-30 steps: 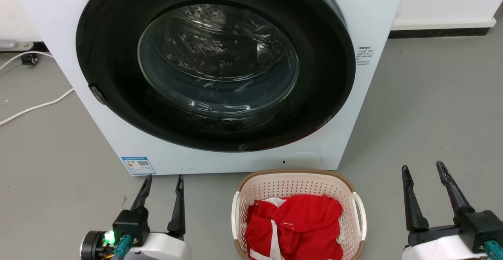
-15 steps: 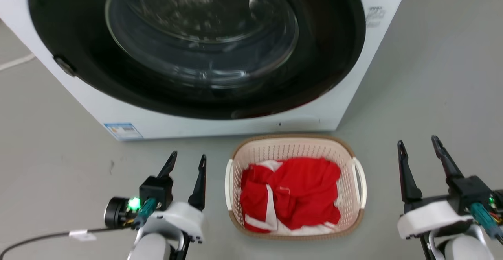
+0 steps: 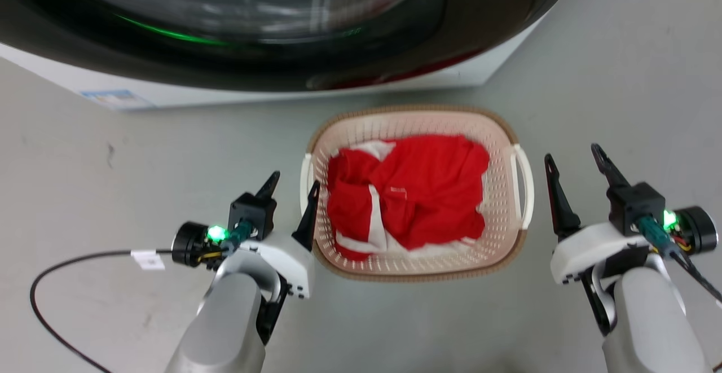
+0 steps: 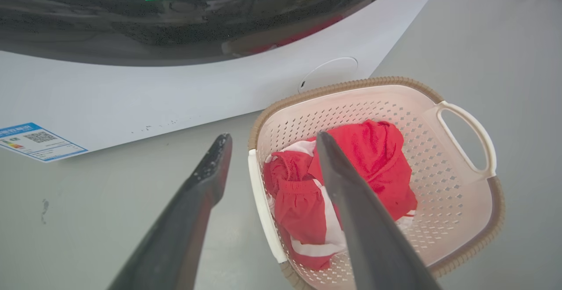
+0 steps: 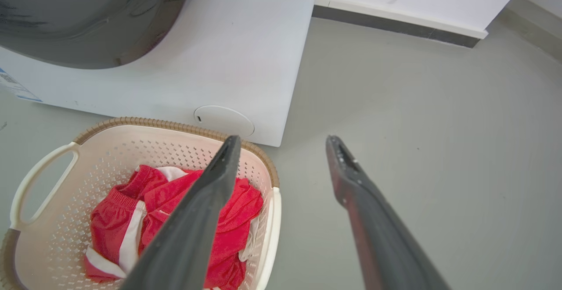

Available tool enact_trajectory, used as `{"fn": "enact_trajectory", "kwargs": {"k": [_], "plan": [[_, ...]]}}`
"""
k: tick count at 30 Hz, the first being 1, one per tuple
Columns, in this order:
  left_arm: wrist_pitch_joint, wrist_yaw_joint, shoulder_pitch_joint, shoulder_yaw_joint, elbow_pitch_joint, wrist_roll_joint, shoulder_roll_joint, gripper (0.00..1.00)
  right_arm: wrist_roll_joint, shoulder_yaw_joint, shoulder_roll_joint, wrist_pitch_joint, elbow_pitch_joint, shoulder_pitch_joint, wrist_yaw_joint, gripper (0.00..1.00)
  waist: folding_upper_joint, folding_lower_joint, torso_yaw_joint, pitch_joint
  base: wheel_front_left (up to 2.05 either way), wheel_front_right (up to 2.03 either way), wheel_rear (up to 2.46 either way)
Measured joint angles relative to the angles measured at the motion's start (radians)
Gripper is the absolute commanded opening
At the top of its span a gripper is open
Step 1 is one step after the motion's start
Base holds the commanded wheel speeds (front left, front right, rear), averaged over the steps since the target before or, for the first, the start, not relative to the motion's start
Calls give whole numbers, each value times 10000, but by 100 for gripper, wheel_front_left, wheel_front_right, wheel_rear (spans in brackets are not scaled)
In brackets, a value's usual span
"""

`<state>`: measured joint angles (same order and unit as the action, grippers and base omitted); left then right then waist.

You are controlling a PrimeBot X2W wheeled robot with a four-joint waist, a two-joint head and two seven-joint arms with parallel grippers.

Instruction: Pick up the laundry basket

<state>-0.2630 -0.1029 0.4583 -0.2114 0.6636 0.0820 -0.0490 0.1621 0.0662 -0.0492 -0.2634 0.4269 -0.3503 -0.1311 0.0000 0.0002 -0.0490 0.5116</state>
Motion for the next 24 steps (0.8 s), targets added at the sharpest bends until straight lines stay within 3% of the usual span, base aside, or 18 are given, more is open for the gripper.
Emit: {"fn": "enact_trajectory", "kwargs": {"k": [12,24], "plan": [[0,-77,1749,-81,1333,-194,-56,100,512,21,0,0,1791,-1987,0,100,0,-1,-209,2333,0,0,0],[0,-171,2694,-69,1958,-234,-293,100,577,-284,2,-2,4017,-3331,0,100,0,-1,-450,3626,0,0,0]]}}
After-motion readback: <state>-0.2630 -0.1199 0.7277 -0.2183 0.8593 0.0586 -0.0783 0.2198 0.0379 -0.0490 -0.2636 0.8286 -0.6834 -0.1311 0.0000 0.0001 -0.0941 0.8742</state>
